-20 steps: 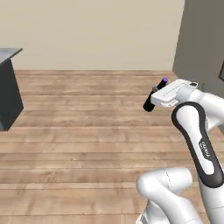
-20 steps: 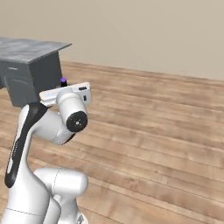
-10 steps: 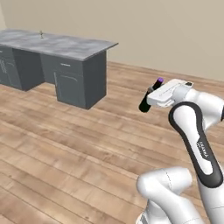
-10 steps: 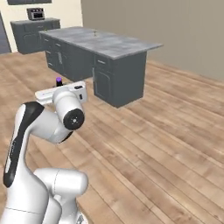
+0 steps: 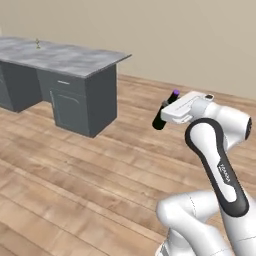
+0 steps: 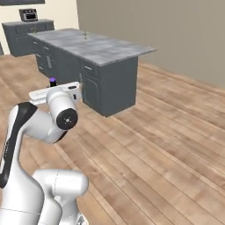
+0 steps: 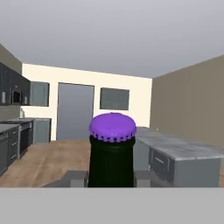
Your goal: Open the cabinet directly in front. Then move the beer and the mug to the dining counter with the candle on it.
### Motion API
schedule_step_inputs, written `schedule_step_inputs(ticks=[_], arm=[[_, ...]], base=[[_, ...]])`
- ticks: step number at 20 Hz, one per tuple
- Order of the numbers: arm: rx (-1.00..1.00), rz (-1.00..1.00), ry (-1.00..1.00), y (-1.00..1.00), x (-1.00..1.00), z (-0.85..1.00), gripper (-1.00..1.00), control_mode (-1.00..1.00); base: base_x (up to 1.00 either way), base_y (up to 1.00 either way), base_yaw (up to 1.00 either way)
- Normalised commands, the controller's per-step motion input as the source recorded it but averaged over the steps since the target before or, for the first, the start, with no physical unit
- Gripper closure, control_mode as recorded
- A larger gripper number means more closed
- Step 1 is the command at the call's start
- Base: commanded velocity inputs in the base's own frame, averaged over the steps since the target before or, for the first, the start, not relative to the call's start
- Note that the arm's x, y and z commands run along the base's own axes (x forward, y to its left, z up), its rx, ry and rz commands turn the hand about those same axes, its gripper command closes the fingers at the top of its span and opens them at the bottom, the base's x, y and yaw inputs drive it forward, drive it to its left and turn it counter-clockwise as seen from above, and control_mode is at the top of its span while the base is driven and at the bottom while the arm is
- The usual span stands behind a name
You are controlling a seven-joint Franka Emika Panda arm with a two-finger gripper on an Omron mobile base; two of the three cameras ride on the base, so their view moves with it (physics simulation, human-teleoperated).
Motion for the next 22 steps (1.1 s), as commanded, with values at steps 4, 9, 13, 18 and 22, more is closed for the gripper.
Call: schedule_step_inputs(ticks=[4, 9, 13, 18, 22], arm=[[0.00, 0.00, 0.00, 0.00, 0.00, 0.00, 1.00, 1.00], [0.00, 0.00, 0.00, 0.00, 0.00, 0.00, 1.00, 1.00], [0.00, 0.00, 0.00, 0.00, 0.00, 0.00, 1.00, 1.00], [0.00, 0.00, 0.00, 0.00, 0.00, 0.00, 1.00, 1.00], [0.00, 0.00, 0.00, 0.00, 0.00, 0.00, 1.00, 1.00]], base=[[1.00, -0.39, -0.26], [1.00, -0.05, -0.30], [1.00, 0.00, -0.35], [1.00, 0.00, -0.38], [1.00, 0.09, -0.26]])
